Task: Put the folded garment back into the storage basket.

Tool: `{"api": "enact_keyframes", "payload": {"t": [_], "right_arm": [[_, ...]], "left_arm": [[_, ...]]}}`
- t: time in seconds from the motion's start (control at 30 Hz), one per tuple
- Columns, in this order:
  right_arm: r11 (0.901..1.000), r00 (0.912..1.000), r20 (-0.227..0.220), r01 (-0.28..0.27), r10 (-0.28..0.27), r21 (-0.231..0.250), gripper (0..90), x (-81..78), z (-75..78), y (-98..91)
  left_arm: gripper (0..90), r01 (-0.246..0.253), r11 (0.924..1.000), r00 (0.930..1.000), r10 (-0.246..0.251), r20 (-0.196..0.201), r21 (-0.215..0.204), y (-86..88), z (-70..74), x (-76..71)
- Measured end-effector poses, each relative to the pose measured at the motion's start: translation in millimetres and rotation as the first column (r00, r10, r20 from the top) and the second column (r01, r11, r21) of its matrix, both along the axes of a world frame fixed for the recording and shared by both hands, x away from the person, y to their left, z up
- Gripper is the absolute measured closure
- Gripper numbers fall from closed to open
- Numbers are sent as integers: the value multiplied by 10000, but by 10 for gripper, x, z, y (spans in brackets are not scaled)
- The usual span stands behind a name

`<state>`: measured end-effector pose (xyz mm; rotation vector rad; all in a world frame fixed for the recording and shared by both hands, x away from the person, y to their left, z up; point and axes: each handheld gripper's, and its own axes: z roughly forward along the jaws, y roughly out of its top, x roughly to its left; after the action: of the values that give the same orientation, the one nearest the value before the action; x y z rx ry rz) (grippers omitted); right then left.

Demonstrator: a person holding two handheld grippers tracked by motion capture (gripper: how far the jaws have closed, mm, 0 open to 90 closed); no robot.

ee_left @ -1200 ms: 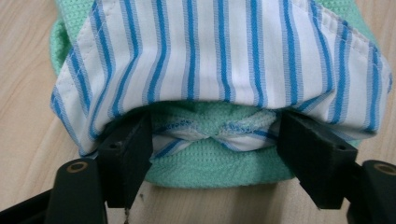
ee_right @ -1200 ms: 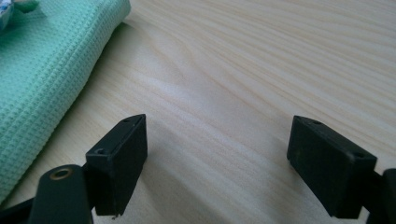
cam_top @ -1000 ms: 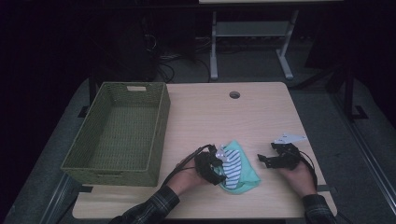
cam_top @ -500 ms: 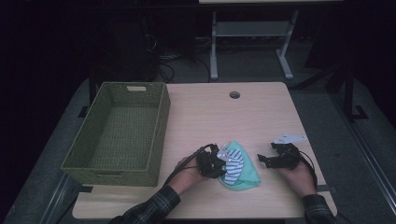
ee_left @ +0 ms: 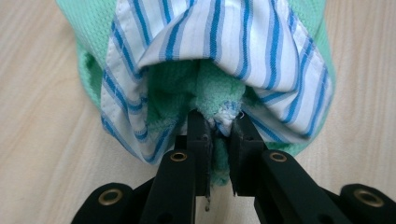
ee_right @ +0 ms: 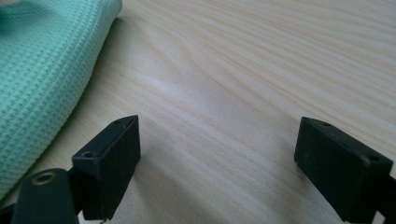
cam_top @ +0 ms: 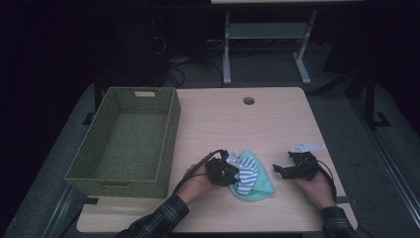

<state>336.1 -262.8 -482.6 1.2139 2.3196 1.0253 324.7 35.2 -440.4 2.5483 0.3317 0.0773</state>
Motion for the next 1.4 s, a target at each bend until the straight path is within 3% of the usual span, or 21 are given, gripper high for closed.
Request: {"api": "enact_keyframes", "payload": {"t": [0.37, 0.7, 0.77, 1.0, 1.27, 1.4], "right_arm": [[10000, 10000, -54, 55, -55, 8, 135, -2, 1, 3], [10000, 10000, -53, 66, -66, 6, 134, -2, 1, 3], [10000, 10000, -43, 64, -64, 1, 134, -1, 1, 3], [10000, 10000, -55, 72, -72, 11, 134, -2, 1, 4], [10000, 9999, -80, 82, -82, 19, 134, -3, 2, 5], [10000, 10000, -59, 69, -69, 6, 134, -2, 1, 3]], "left_arm": [[805, -366, 9962, 9991, 348, -246, -791, 111, 161, 24], [805, -486, 9929, 9986, 460, -270, -1085, 176, 305, 27], [804, -326, 9946, 9993, 308, -195, -981, 201, 367, 50], [804, -666, 9877, 9977, 644, -203, -1412, 288, 559, 100], [803, -832, 9845, 9965, 817, -162, -1544, 387, 813, 139], [803, -719, 9874, 9973, 730, 24, -1411, 430, 929, 166]]}}
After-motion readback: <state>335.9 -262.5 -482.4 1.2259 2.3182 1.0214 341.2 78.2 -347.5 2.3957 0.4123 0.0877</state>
